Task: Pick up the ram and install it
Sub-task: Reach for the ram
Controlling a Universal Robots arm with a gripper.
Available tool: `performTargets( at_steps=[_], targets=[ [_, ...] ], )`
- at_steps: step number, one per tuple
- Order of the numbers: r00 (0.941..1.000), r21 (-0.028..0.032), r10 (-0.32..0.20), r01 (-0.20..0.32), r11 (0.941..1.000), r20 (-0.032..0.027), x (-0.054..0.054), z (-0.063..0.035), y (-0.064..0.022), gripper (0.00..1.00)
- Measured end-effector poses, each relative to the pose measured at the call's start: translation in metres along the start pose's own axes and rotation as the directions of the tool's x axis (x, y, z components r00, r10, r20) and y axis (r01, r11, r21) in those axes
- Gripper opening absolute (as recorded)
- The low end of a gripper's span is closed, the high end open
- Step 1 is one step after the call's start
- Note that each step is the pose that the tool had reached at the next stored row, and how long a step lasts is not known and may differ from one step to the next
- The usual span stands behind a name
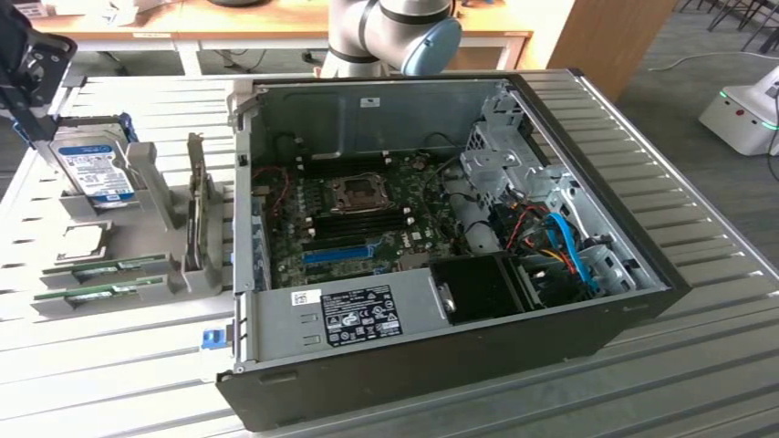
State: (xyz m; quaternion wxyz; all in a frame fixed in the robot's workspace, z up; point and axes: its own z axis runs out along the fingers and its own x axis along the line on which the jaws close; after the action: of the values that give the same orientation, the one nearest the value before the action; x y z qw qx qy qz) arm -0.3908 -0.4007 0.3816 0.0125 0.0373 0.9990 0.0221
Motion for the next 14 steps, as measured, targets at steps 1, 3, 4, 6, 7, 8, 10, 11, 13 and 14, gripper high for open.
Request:
performTargets(
  at_steps=[1,3,4,6,7,8,10,11,13,14],
  targets=[
    [1.0000,0.0000,0.000,0.000,1.0000,0.0000,0.000,-0.0001,-0.0007,0.11],
    [1.0000,0.0000,0.000,0.000,1.0000,-0.0001,0.000,-0.0002,-0.0024,0.11],
    [1.0000,0.0000,0.000,0.000,1.0000,-0.0001,0.000,-0.0002,-0.0034,0.11],
    [1.0000,0.0000,0.000,0.000,1.0000,0.0000,0.000,-0.0002,-0.0053,0.11],
    [1.0000,0.0000,0.000,0.000,1.0000,-0.0001,0.000,-0.0003,-0.0064,0.11],
    [1.0000,0.0000,0.000,0.000,1.0000,0.0000,-0.001,-0.0003,-0.0076,0.11],
    [1.0000,0.0001,0.000,0.000,1.0000,-0.0001,-0.001,-0.0005,-0.0099,0.11],
    [1.0000,0.0000,0.000,0.000,1.0000,-0.0001,-0.001,-0.0005,-0.0111,0.11],
    [1.0000,0.0000,0.000,0.000,1.0000,-0.0001,-0.001,-0.0006,-0.0135,0.11],
    [1.0000,0.0000,0.000,0.000,1.0000,-0.0001,-0.001,-0.0007,-0.0146,0.11]
  ],
)
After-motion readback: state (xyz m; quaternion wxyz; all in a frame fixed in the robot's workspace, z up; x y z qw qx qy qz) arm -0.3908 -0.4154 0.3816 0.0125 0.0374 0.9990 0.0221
